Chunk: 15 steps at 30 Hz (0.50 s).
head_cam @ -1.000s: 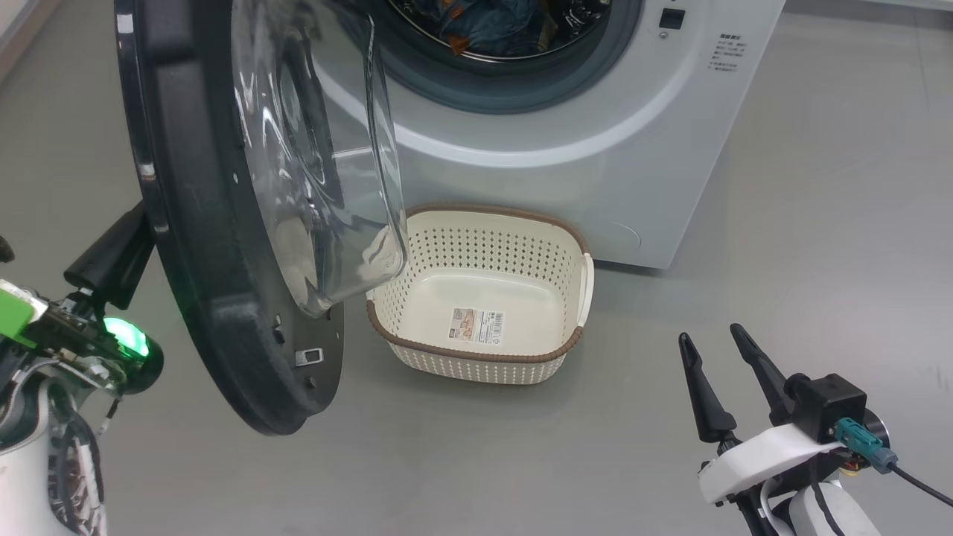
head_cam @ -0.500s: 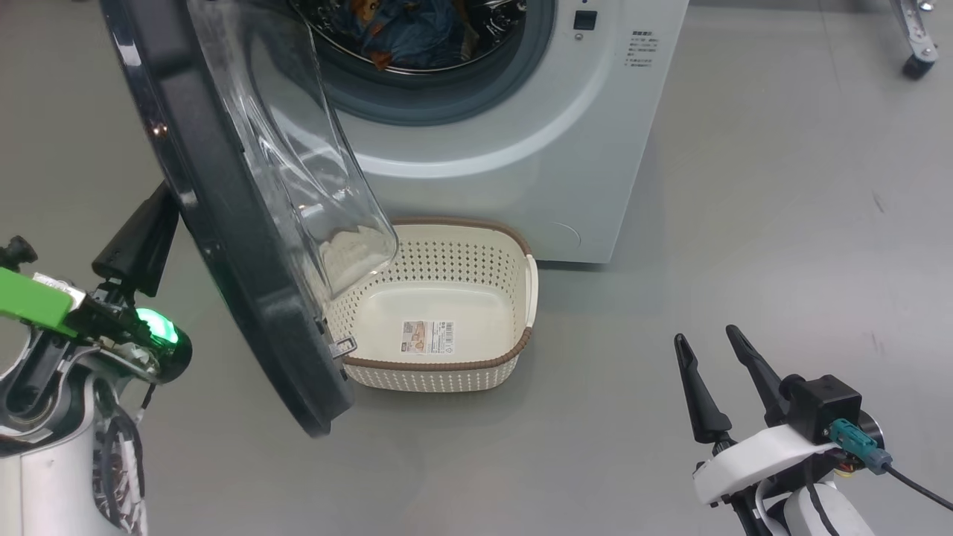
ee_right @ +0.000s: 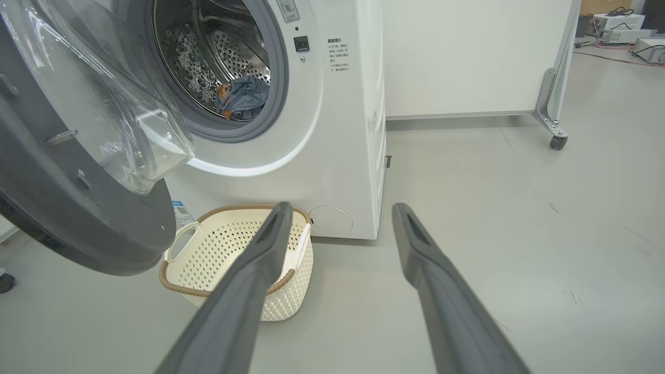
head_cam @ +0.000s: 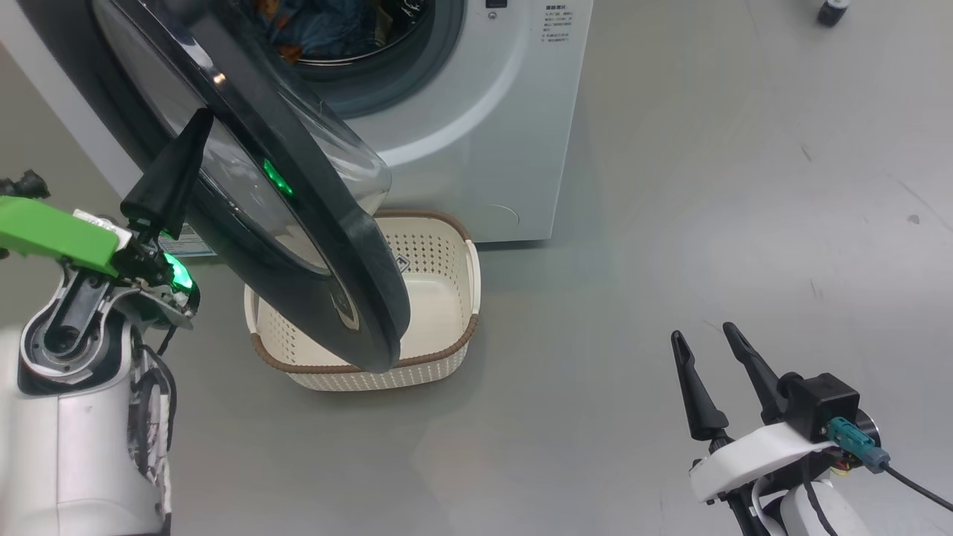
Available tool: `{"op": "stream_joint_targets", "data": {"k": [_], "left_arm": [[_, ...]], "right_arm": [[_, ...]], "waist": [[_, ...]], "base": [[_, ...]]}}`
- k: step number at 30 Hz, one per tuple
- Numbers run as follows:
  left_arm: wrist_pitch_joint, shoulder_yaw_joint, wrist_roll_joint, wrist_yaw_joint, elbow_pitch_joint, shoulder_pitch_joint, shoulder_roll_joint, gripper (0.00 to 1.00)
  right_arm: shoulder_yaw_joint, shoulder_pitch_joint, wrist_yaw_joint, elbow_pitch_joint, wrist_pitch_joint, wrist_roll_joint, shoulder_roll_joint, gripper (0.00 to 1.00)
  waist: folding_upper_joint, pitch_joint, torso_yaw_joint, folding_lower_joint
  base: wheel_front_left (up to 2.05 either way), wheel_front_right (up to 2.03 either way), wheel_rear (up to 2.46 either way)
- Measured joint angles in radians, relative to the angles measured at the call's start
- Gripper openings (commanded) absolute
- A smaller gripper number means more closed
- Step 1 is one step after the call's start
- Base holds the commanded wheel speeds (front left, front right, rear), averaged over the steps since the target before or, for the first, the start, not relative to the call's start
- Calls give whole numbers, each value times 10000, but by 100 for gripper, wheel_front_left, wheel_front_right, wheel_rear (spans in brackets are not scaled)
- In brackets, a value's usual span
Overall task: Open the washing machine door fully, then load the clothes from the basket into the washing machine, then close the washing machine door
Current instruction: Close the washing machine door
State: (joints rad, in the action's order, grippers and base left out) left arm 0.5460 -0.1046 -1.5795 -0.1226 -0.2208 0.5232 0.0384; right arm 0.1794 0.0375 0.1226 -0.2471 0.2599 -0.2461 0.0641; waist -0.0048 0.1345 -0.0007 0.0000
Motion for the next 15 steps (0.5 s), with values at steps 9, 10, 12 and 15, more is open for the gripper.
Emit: {"op": "stream_joint_targets", "data": {"k": [9,10,12,15], "left_arm": [[-1127,63,888,211,-696,985,-17,0],[-1231,46,982,265,-773,1105,-17,0],[-1448,-6,1080,268,-949,1342,-17,0],[-1705,-33,1147,309,-1156,1672,-17,0]], "right_arm": [[40,330,0,88,0,2,-13,100],[63,366,0,90,0,2,-15,100],[111,408,0,90,0,2,-21,100],[153,418,0,79,0,2,-27,100]], "waist": [[0,504,-677,0],[0,557,-756,0],[0,663,-922,0],[0,803,-1166,0]], "base": [[0,0,0],[0,0,0],[0,0,0],[0,0,0]]}}
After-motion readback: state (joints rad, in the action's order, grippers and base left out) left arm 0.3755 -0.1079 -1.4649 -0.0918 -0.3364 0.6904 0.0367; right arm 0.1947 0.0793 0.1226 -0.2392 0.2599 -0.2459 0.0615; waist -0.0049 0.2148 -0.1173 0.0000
